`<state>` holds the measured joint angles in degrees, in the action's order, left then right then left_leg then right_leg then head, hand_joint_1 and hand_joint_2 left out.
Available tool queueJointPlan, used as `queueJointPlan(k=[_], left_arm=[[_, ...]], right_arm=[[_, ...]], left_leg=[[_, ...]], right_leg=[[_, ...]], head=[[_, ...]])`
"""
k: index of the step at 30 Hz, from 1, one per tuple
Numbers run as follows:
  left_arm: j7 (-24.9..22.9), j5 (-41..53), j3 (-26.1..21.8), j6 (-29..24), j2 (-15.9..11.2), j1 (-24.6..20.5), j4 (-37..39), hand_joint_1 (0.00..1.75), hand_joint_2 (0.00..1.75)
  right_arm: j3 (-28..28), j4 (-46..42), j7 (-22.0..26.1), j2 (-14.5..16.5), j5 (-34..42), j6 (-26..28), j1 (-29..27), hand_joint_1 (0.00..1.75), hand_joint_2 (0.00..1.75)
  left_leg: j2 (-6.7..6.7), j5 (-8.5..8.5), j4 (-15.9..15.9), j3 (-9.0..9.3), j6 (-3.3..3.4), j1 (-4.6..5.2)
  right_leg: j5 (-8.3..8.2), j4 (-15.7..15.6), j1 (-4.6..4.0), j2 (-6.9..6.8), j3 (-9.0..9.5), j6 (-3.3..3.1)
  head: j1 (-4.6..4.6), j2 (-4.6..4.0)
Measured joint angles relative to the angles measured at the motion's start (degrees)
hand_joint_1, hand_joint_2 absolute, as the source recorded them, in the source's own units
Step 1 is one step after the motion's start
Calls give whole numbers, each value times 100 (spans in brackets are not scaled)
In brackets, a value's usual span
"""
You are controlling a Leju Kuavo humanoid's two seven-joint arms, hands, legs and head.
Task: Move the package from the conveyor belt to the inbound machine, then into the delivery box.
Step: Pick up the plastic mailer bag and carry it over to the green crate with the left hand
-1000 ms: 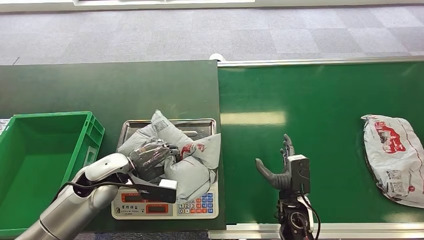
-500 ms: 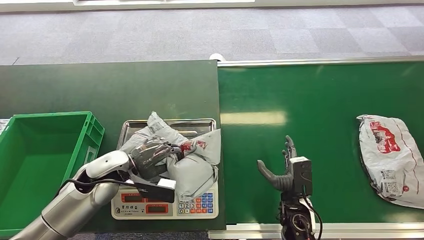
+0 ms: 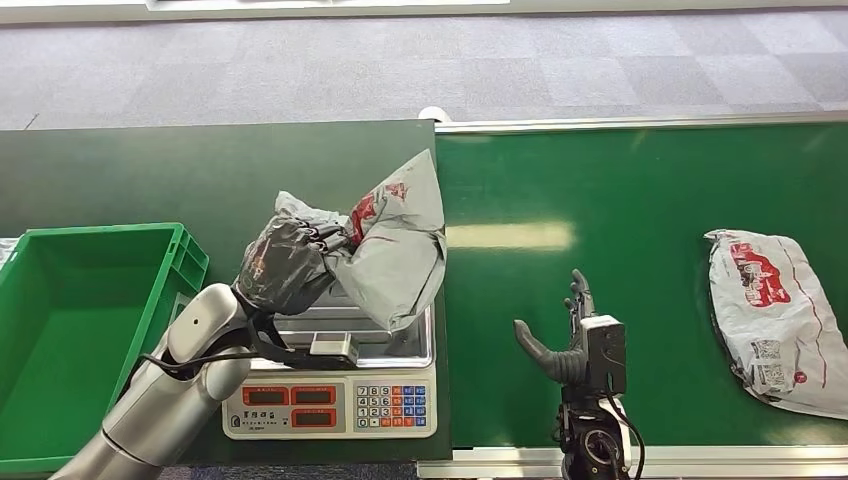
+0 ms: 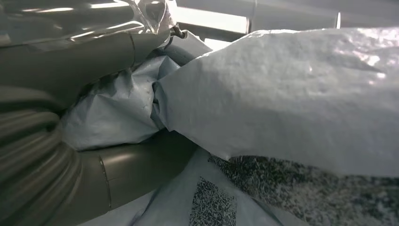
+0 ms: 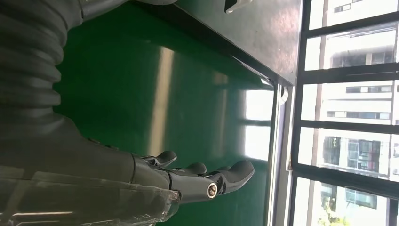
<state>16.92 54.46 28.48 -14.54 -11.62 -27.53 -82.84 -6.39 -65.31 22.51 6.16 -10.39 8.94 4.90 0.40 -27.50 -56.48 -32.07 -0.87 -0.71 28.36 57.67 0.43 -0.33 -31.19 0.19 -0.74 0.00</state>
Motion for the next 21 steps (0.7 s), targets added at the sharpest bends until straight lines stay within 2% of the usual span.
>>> queueJointPlan(k=[6, 8, 12, 21], left_arm=[[19, 27, -86, -123, 80, 19, -25, 175, 175], [72, 104, -167, -448, 151, 52, -36, 175, 175], [216, 329, -335, -1576, 273, 133, -90, 175, 175], [326, 690, -543, -2426, 393, 283, -123, 175, 175]], right_arm=[[-2, 0, 9, 1, 1, 0, 3, 0, 175], [-3, 1, 23, 11, 10, 1, 8, 0, 175], [-7, 30, 91, 32, 62, 22, 45, 0, 175], [-24, 121, 197, 40, 156, 91, 96, 0, 175]], left_leg=[[0, 0, 0, 0, 0, 0], [0, 0, 0, 0, 0, 0], [0, 0, 0, -1, 0, 0], [-1, 0, 0, -1, 0, 0]], right_leg=[[0, 0, 0, 0, 0, 0], [0, 0, 0, 0, 0, 0], [0, 0, 0, 0, 0, 0], [0, 0, 0, 0, 1, 0]], head=[[0, 0], [0, 0], [0, 0], [0, 0]])
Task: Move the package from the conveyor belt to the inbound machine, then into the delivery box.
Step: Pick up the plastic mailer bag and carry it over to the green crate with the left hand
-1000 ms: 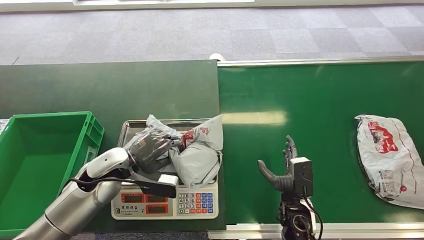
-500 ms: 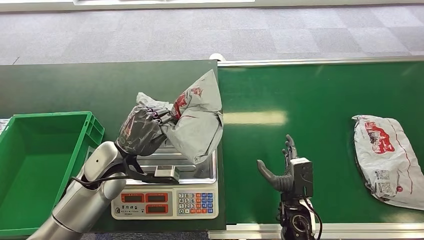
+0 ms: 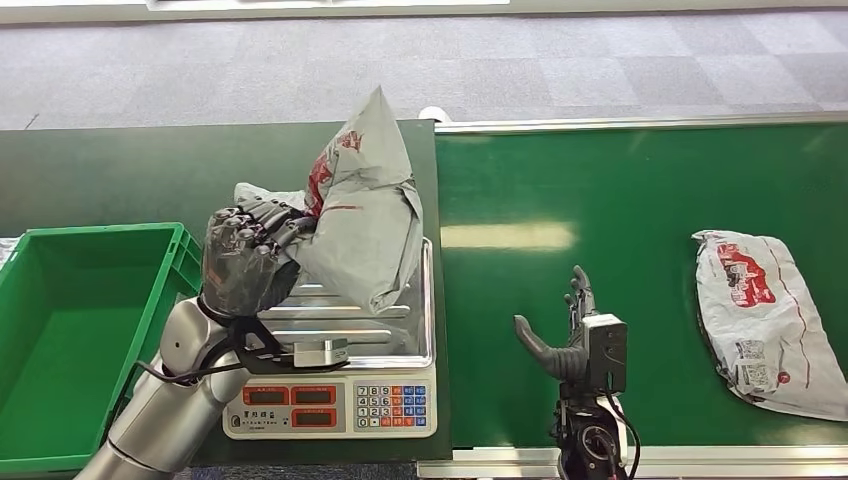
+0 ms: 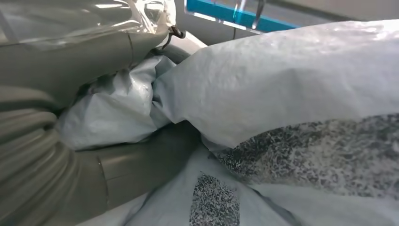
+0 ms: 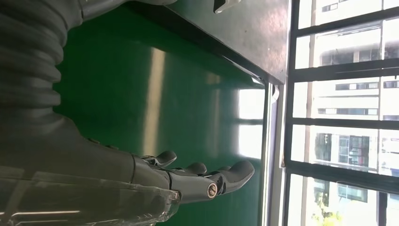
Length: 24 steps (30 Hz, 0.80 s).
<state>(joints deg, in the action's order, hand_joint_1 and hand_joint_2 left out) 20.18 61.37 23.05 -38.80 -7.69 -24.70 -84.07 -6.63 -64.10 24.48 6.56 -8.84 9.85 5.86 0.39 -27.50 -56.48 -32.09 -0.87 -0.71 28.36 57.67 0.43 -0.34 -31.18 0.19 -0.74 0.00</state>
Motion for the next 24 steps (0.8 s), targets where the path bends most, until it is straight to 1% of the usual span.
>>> queueJointPlan(k=[3, 8, 13, 17, 20, 24], left_arm=[[284, 337, -286, -32, 198, 178, -113, 175, 175], [747, 887, -1044, -32, 725, 578, -384, 175, 175], [1250, 1363, -2119, -32, 1273, 810, -727, 175, 175], [1787, 1303, -3114, -32, 1653, 822, -864, 175, 175], [1926, 1202, -3714, -32, 1853, 826, -909, 175, 175], [1942, 1277, -4324, -32, 2049, 827, -969, 175, 175]], right_arm=[[-14, 34, 28, -1, 31, 32, 12, 0, 175], [-21, 84, 42, -2, 89, 93, 7, 0, 175], [-21, 87, 23, -11, 115, 153, -50, 0, 175], [-27, 93, 26, -39, 172, 179, -97, 0, 175], [-52, 108, 50, -72, 234, 191, -121, 0, 175], [-123, 111, 73, -103, 291, 204, -135, 0, 175]], left_leg=[[1, 0, 0, 0, 0, 0], [1, -1, 0, -2, 0, 0], [1, -1, 0, -2, 0, 0], [2, 0, 0, -1, 0, -1], [1, 0, 0, -1, 0, -1], [2, -1, 0, -3, 0, 0]], right_leg=[[0, 0, 0, 1, -1, 0], [0, 0, 1, 1, -3, 0], [0, 0, 0, 1, -3, 0], [0, 0, -1, 1, -2, 0], [0, 0, -1, 0, -2, 0], [0, 0, 0, 1, -3, 0]], head=[[0, 0], [0, 0], [-1, 0], [-1, 0], [0, 0], [1, 0]])
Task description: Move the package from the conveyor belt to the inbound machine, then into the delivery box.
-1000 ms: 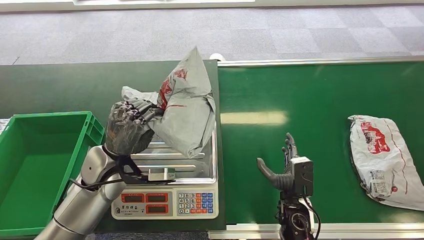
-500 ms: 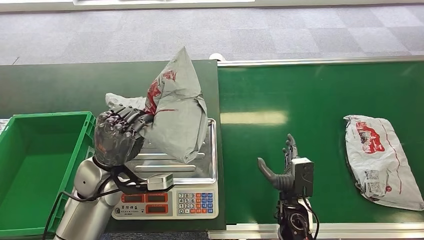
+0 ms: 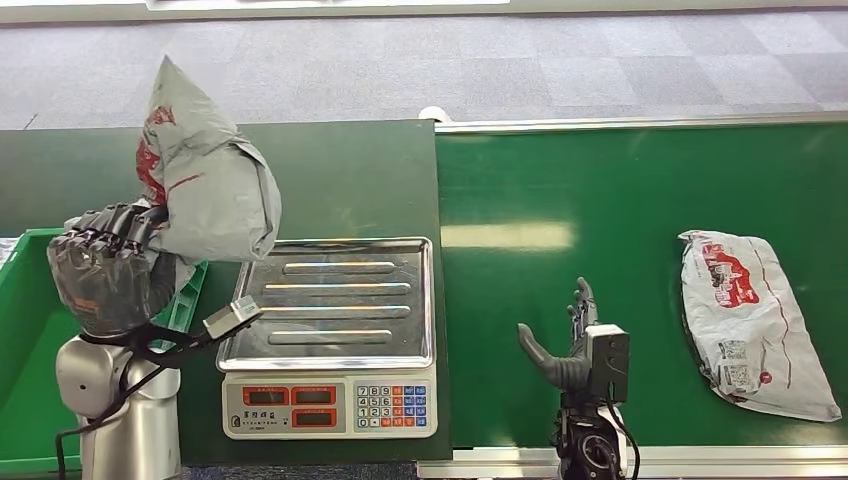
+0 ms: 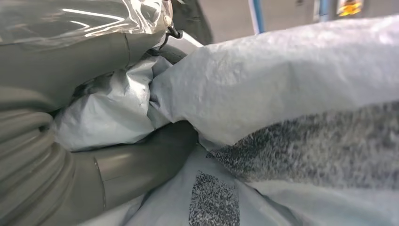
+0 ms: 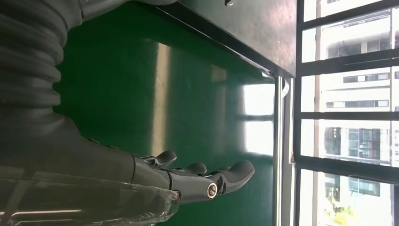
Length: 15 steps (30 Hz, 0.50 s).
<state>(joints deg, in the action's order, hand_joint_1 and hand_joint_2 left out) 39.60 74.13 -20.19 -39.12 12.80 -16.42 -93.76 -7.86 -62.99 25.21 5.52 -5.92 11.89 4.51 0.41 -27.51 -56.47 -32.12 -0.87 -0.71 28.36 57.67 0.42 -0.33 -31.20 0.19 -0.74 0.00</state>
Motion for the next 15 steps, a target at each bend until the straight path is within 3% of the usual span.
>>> queueJointPlan(k=[7, 15], left_arm=[[-293, 343, -948, 0, 219, 7, -132, 175, 175], [-1228, 605, -1230, 0, 166, 121, -136, 175, 175]], right_arm=[[-80, 48, 1, -26, 30, 9, 2, 0, 175], [-157, 98, -4, -60, 97, 41, 5, 0, 175]], left_leg=[[-1, 0, 0, 0, 0, 0], [-2, 0, 0, 0, 0, 0]], right_leg=[[0, 0, 0, -1, 0, 0], [0, 0, 0, -1, 1, 0]], head=[[-1, 0], [1, 0]])
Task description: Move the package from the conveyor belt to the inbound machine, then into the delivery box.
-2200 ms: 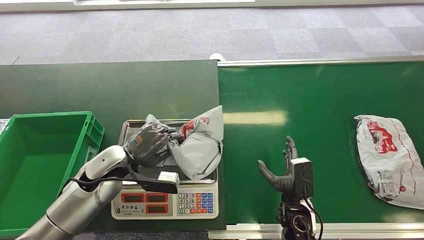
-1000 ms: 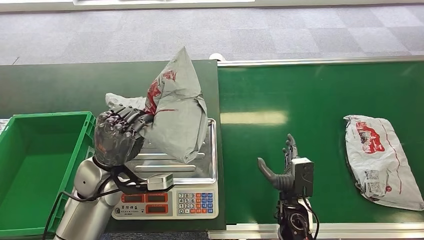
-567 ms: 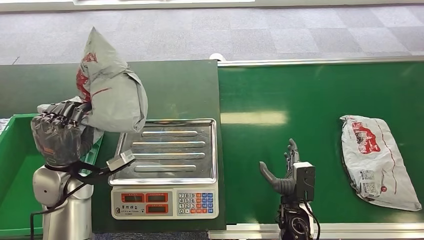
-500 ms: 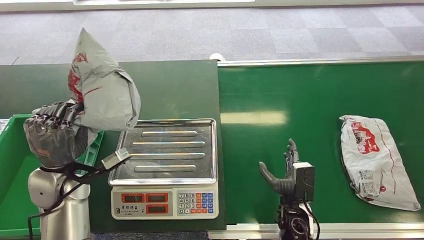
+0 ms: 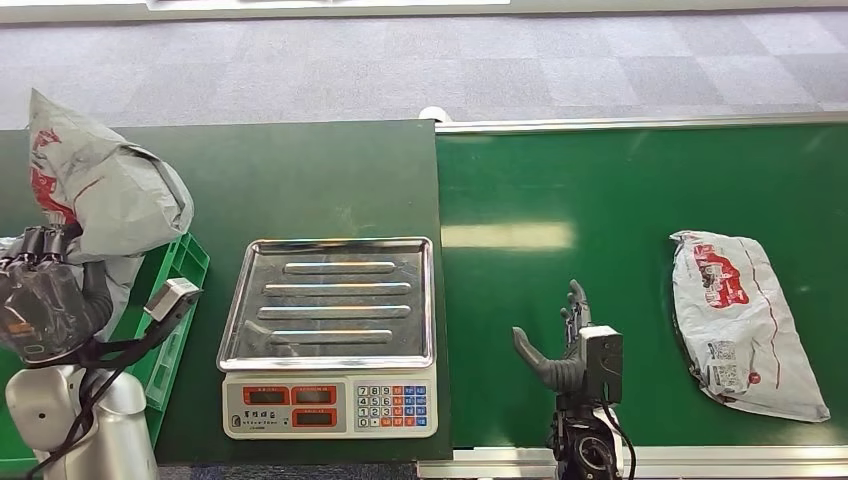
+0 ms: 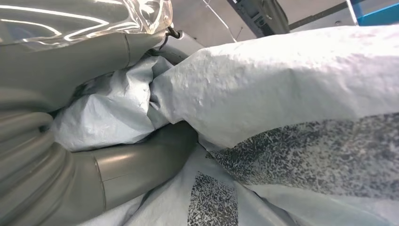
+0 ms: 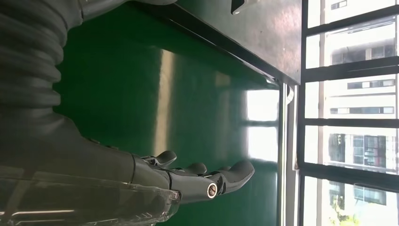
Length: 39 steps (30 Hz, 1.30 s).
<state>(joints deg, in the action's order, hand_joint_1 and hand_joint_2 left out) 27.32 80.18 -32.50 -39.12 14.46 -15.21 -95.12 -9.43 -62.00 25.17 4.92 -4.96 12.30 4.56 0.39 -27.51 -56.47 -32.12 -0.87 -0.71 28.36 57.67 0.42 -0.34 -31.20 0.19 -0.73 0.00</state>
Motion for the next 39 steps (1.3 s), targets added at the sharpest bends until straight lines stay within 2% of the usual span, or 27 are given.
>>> queueJointPlan(k=[3, 6, 10, 16, 22, 26, 32, 37, 39], left_arm=[[-266, 158, -25, 0, -55, 42, -1, 175, 175], [-731, 376, 23, 0, -167, 101, 2, 175, 175], [-1089, 494, 127, 0, -322, 164, 12, 175, 0], [-2465, 800, 665, 10, -837, 394, 398, 175, 0], [-3413, 814, 1339, 2, -1424, 454, 1119, 175, 0], [-3648, 813, 1623, 11, -1663, 379, 1647, 175, 0], [-3781, 770, 1693, 1, -1895, 183, 2330, 175, 0], [-3645, 585, 1625, -1, -1974, 165, 2394, 175, 0], [-3416, 438, 1537, -3, -1968, 170, 2311, 175, 0]], right_arm=[[-21, 4, -4, -15, 13, 22, -2, 0, 175], [-30, 4, -13, -24, 15, 22, -11, 0, 175], [-36, 4, -36, -33, 17, 34, -23, 0, 175], [-71, 4, -51, -87, 16, 89, -24, 0, 175], [-68, 3, -48, -151, 16, 149, -59, 0, 175], [-68, 2, -53, -166, 16, 146, -85, 0, 175], [-69, -9, -134, -166, -28, 143, -108, 0, 175], [-69, -29, -167, -164, -64, 143, -139, 0, 175], [-69, -30, -168, -164, -71, 143, -151, 0, 175]], left_leg=[[0, 0, 0, 0, 0, 0], [1, 0, 0, 1, 0, 0], [0, 0, 0, 1, 0, -1], [3, 0, 0, 1, 0, -1], [2, 0, 0, 1, 0, 0], [1, 0, 0, 1, 0, 0], [3, 0, 0, 3, 0, 0], [3, 0, 1, 2, 0, -1], [3, 0, 0, 1, 0, -1]], right_leg=[[0, 0, 0, 0, -1, 0], [0, 0, 0, 0, -2, 0], [0, 0, 0, 0, -2, 0], [0, 0, 0, -1, -5, 0], [0, 0, 0, -2, -4, 0], [0, 0, 1, -1, -4, 0], [0, 0, 0, -1, -3, 0], [0, 0, -1, -1, -2, 0], [0, 0, -1, 0, -3, 0]], head=[[0, 0], [-1, 0], [-1, 0], [-1, 0], [-1, 0], [-1, 0], [-2, 0], [-1, 0], [0, 0]])
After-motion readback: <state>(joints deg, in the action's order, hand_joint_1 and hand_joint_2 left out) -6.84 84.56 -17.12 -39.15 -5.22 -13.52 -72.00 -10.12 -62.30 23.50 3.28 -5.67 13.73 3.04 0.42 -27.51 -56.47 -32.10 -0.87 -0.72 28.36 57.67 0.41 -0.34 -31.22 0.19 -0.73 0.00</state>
